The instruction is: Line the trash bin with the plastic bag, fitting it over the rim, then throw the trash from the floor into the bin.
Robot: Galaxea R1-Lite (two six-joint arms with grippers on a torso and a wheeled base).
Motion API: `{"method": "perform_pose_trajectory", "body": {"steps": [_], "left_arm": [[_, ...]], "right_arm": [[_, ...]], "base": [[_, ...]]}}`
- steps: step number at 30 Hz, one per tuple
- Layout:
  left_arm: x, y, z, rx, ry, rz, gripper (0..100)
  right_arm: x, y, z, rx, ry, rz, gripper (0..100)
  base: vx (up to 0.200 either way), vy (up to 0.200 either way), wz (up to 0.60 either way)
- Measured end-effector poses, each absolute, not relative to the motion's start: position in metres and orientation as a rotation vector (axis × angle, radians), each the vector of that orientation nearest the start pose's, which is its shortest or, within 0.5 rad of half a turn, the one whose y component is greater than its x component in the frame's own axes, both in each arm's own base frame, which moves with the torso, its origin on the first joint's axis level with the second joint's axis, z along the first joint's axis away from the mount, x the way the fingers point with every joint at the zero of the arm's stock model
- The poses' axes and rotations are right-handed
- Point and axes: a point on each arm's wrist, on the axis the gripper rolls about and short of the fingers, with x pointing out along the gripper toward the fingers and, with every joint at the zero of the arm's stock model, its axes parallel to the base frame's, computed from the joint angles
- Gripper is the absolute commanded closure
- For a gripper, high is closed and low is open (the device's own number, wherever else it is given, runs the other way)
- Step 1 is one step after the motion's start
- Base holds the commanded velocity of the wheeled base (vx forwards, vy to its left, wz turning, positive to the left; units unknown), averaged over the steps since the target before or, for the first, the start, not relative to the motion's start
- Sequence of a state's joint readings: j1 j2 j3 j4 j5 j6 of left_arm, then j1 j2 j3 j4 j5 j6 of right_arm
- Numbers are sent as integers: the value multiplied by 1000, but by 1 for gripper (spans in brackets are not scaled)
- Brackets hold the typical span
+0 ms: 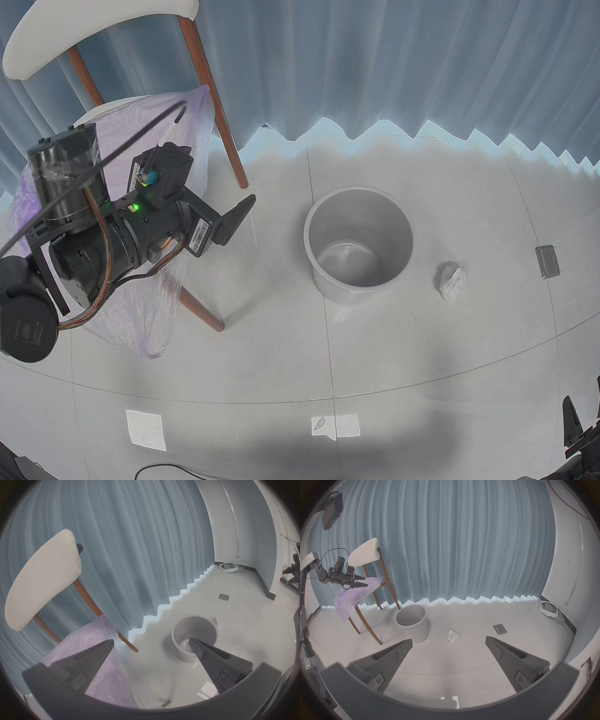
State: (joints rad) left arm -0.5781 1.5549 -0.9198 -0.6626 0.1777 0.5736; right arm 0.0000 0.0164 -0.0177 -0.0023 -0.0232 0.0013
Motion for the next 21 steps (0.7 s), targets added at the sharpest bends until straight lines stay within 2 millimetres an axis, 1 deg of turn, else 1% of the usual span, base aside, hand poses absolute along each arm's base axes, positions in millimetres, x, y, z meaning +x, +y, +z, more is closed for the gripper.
{"method": "perform_pose_trajectory", "body": {"steps": [4,14,18,21], "left_arm": [[244,-153,257,584,-120,-326,0],[250,-152,253,794,-75,-145,0],[250,-151,251,829,-28,-53,0],[248,-155,248,840,-3,-18,0]], "right_arm": [[-23,-1,81,2,-4,-23,0],[-23,-1,81,2,-4,-23,0],[-23,-1,81,2,-4,-23,0],[-23,-1,81,2,-4,-23,0]], "base": [[0,0,0],[0,0,0],[0,0,0],[0,0,0]]}}
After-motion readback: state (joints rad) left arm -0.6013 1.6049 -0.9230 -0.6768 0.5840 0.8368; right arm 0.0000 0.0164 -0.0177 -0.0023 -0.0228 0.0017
